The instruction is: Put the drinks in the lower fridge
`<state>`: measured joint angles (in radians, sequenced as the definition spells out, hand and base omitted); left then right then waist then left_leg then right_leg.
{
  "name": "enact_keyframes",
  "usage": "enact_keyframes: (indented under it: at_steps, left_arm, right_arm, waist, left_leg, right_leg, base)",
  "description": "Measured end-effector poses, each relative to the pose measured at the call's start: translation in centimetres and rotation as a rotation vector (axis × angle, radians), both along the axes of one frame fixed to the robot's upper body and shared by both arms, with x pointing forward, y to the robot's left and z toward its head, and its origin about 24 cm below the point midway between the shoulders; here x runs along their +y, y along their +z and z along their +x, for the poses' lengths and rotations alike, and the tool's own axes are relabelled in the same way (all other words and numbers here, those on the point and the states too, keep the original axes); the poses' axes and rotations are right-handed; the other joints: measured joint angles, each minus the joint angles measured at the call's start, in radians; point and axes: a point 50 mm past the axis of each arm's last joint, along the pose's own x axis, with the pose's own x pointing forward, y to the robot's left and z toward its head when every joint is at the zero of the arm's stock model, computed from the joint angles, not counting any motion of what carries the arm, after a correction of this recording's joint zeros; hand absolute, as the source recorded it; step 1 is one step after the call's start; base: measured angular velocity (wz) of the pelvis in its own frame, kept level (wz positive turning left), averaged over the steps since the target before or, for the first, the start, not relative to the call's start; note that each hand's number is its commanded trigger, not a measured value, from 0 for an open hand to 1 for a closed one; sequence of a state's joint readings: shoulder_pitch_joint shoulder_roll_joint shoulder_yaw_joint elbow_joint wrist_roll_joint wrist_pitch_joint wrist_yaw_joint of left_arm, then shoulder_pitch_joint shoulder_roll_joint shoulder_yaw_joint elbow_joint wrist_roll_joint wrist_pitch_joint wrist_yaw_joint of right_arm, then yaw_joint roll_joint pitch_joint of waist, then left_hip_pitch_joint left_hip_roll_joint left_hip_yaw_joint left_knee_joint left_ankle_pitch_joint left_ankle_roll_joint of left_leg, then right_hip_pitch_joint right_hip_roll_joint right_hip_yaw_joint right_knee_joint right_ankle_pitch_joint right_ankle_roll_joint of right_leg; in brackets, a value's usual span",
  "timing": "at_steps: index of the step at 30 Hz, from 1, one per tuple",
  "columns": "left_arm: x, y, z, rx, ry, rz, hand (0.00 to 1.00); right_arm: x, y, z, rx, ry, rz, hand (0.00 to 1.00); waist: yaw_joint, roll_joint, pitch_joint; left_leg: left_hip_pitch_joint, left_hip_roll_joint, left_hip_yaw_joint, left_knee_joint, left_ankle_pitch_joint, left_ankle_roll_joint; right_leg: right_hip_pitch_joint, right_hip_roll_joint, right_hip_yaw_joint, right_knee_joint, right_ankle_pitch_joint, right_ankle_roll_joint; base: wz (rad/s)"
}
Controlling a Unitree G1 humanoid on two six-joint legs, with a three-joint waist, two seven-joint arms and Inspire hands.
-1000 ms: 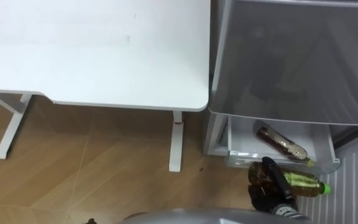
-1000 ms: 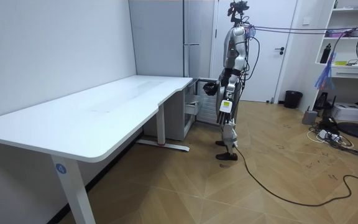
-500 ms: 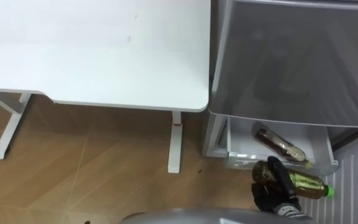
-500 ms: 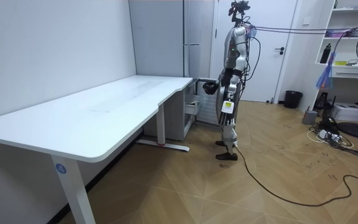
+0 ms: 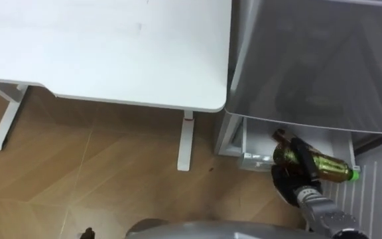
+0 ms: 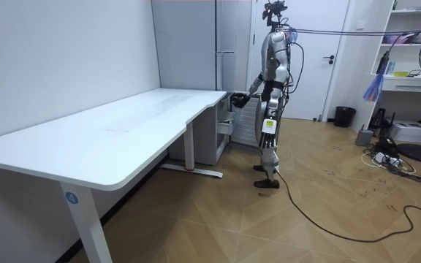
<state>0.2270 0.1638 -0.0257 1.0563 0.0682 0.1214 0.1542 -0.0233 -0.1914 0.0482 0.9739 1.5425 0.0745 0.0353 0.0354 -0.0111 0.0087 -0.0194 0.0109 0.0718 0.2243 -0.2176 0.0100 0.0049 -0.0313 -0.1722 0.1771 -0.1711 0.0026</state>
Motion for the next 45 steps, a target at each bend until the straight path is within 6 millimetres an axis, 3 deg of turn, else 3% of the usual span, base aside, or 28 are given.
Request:
enact_keyframes:
  at_steps: [4,10,17,20,24,31,39,40,41,42,45]
  left_arm:
    - [0.8,0.3,2.1,-0.035,-0.024,0.013,0.00]
    - [0.6,0.4,4.4,-0.069,-0.090,0.008,0.00]
    - [1.0,1.2,8.7,-0.146,-0.116,0.026,0.00]
    - [0.9,1.5,9.6,-0.169,-0.142,0.030,0.00]
    - [0.6,1.4,9.8,-0.169,-0.186,0.028,0.00]
    - [0.9,1.4,9.5,-0.165,-0.189,0.032,0.00]
    - [0.8,1.5,9.9,-0.187,-0.170,0.030,0.00]
    - [0.8,1.5,10.0,-0.192,-0.171,0.032,0.00]
    - [0.8,1.5,10.1,-0.192,-0.172,0.032,0.00]
    - [0.8,1.5,10.1,-0.193,-0.172,0.032,0.00]
    - [0.7,1.6,10.2,-0.198,-0.176,0.031,0.00]
  right_arm:
    - [-1.0,0.5,1.7,0.002,0.007,-0.045,1.00]
    - [-1.8,1.4,3.8,-0.008,0.006,-0.072,1.00]
    - [-3.3,3.7,7.6,-0.062,-0.020,-0.114,1.00]
    - [-3.7,5.0,9.4,-0.097,0.007,-0.151,1.00]
    - [-4.6,6.5,10.8,-0.126,-0.002,-0.179,1.00]
    - [-5.6,7.4,11.4,-0.126,0.030,-0.243,1.00]
    - [-5.9,8.1,12.1,-0.123,0.052,-0.261,1.00]
    - [-6.0,8.3,12.2,-0.122,0.052,-0.262,0.93]
    - [-6.0,8.4,12.3,-0.119,0.049,-0.264,0.14]
    - [-6.0,8.4,12.3,-0.117,0.049,-0.264,0.00]
    - [-6.2,8.8,12.6,-0.117,0.052,-0.263,0.00]
  waist:
    - [-0.002,0.001,0.0030]
    - [0.001,0.009,0.0091]
    - [0.025,0.030,0.0244]
    - [0.026,0.035,0.0269]
    - [0.033,0.034,0.0305]
    - [0.054,0.001,0.0515]
    - [0.056,-0.006,0.0519]
    - [0.057,-0.006,0.0517]
    - [0.057,-0.007,0.0513]
    - [0.057,-0.008,0.0508]
    - [0.056,-0.012,0.0492]
  left_leg:
    - [-0.067,-0.001,-0.023,0.018,0.003,0.001]
    - [-0.138,-0.007,-0.033,0.012,0.027,0.003]
    - [-0.258,-0.009,-0.031,0.014,0.060,0.006]
    - [-0.305,-0.011,-0.032,0.009,0.077,0.006]
    - [-0.341,-0.019,-0.033,-0.011,0.100,0.008]
    - [-0.383,-0.025,-0.028,-0.020,0.116,0.016]
    - [-0.449,-0.041,-0.026,0.000,0.131,0.029]
    - [-0.453,-0.044,-0.022,0.000,0.133,0.031]
    - [-0.455,-0.047,-0.020,0.003,0.135,0.034]
    - [-0.456,-0.047,-0.018,0.005,0.135,0.034]
    - [-0.462,-0.056,-0.017,0.012,0.139,0.041]
  right_leg:
    - [-0.054,-0.003,-0.025,0.012,0.003,-0.004]
    - [-0.130,-0.012,-0.038,0.032,0.007,-0.004]
    - [-0.256,-0.021,-0.052,0.051,0.029,-0.014]
    - [-0.311,-0.026,-0.056,0.067,0.032,-0.018]
    - [-0.363,-0.037,-0.065,0.086,0.033,-0.019]
    - [-0.423,-0.056,-0.079,0.117,0.033,-0.018]
    - [-0.506,-0.089,-0.081,0.174,0.030,-0.014]
    - [-0.515,-0.091,-0.080,0.184,0.030,-0.014]
    - [-0.517,-0.095,-0.079,0.186,0.030,-0.013]
    - [-0.518,-0.100,-0.078,0.187,0.029,-0.012]
    - [-0.530,-0.111,-0.076,0.207,0.026,-0.007]
  base:
    - [0.17]
    - [0.06]
    - [0.01]
    - [0.05]
    - [0.06]
    - [0.01]
    - [0.01]
    - [0.00]
    - [0.00]
    - [0.00]
    - [0.00]
